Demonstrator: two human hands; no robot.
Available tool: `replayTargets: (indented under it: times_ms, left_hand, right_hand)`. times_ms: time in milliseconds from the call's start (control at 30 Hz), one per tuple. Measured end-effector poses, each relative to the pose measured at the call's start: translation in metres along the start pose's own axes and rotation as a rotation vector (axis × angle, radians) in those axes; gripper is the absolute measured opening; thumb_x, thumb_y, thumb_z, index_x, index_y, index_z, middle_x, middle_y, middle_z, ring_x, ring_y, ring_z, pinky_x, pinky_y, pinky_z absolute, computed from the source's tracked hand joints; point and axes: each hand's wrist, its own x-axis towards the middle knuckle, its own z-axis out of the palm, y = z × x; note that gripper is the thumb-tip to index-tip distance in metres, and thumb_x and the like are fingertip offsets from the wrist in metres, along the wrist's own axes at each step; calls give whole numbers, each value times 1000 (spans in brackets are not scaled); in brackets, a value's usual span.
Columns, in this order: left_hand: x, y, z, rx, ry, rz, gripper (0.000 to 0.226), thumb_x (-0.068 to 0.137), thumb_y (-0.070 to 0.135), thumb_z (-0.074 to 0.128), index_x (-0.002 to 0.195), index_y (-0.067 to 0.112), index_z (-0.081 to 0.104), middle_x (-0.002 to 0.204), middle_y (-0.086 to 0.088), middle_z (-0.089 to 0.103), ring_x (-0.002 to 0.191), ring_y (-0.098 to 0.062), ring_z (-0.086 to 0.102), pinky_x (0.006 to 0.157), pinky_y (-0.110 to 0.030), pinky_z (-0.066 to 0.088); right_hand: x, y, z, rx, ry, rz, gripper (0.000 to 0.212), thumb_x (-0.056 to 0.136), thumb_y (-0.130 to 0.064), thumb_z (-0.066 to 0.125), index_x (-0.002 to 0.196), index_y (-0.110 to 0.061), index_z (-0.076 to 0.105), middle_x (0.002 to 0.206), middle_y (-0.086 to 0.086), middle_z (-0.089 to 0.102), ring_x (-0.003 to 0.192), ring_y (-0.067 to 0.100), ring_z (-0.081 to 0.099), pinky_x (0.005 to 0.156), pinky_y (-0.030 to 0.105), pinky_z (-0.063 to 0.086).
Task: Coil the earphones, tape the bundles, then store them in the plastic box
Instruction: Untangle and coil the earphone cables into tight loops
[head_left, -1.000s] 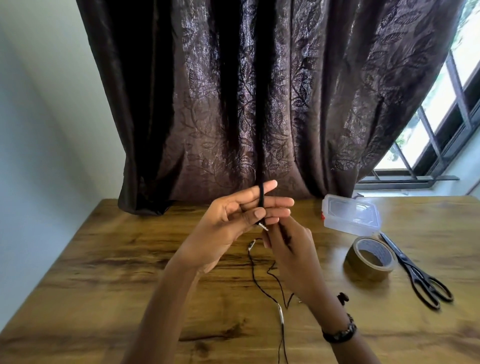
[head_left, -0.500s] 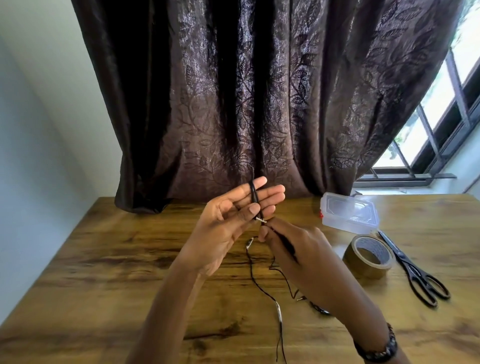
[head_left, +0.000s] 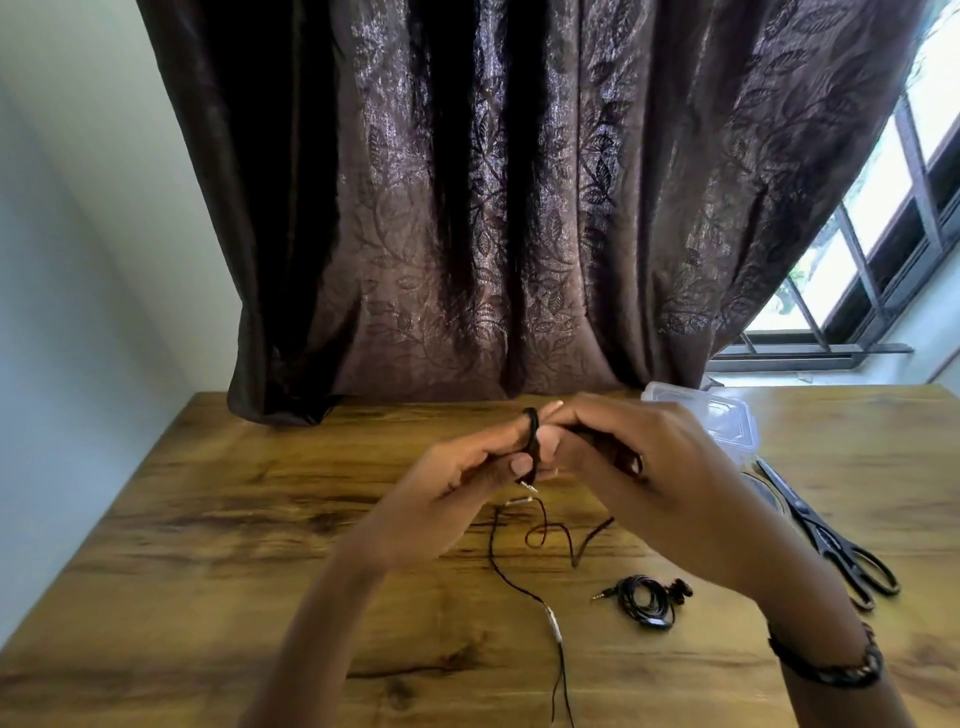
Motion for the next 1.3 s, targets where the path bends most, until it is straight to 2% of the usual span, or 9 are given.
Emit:
replayTargets:
  times_ms: [333, 467, 600, 733, 867, 967, 1067, 1200, 1300]
  left_hand:
    - [2, 15, 5, -105, -47, 41, 26, 96, 8, 40, 116, 8, 57, 101, -5, 71, 92, -20, 68, 84, -30, 53]
    - [1, 18, 7, -160, -32, 58, 27, 96, 14, 42, 114, 16, 62, 91, -6, 72, 80, -16, 67, 73, -22, 51]
    - [3, 17, 6, -138, 2, 99, 27, 95, 10, 39, 110, 1, 59, 85, 0, 72, 71, -10, 67, 67, -19, 51]
    - [4, 15, 7, -186, 25, 116, 32, 95, 17, 44, 117, -1, 59, 87, 0, 72, 69, -11, 64, 67, -20, 50]
    - [6, 12, 8, -256, 67, 116, 35, 93, 24, 48, 120, 6, 62, 82, 4, 71, 64, -8, 58, 64, -16, 47]
    - [7, 11, 9, -306, 63, 115, 35, 93, 24, 47, 120, 7, 63, 79, 5, 69, 64, -9, 53, 61, -13, 45]
    - [8, 10, 10, -392, 66, 104, 36, 93, 18, 44, 123, 4, 60, 80, 4, 68, 63, -4, 52, 64, -12, 46]
    - [10, 7, 12, -402, 98, 79, 39, 93, 16, 46, 129, 6, 54, 91, 1, 70, 71, -4, 56, 74, -18, 48]
    - [10, 6, 11, -351, 104, 43, 38, 96, 12, 46, 133, 10, 50, 103, -2, 71, 80, -5, 59, 79, -23, 50]
  right_hand:
    - [15, 5, -7, 21, 125, -52, 18, 97, -28, 53, 87, -17, 63, 73, -8, 62, 68, 12, 60, 59, 28, 46]
    - [18, 4, -9, 75, 139, -73, 15, 96, -25, 56, 87, -15, 61, 75, -12, 60, 69, 4, 59, 60, 12, 42]
    - [19, 4, -5, 232, 133, -67, 12, 95, -19, 55, 85, -16, 60, 71, -14, 58, 66, -1, 57, 61, 6, 40]
    - [20, 17, 5, 398, 149, -30, 15, 99, -20, 50, 87, -18, 60, 76, -12, 59, 71, 0, 56, 65, 18, 47]
    - [21, 23, 18, 611, 134, 16, 17, 98, -17, 46, 84, -15, 57, 71, -19, 56, 66, -4, 51, 63, 9, 40]
    - [21, 25, 31, 730, 170, 53, 20, 100, -20, 44, 83, -18, 56, 66, -18, 52, 61, -3, 46, 58, 11, 39]
    - [19, 25, 47, 796, 230, 72, 21, 102, -27, 44, 85, -22, 57, 66, 0, 52, 58, 19, 50, 55, 25, 41]
    - [16, 25, 64, 886, 312, 118, 29, 101, -4, 39, 85, -19, 57, 69, -14, 55, 63, 0, 51, 56, 16, 44]
    - [14, 30, 75, 929, 333, 155, 23, 100, 2, 38, 88, -10, 54, 69, -12, 54, 65, 1, 50, 58, 17, 44]
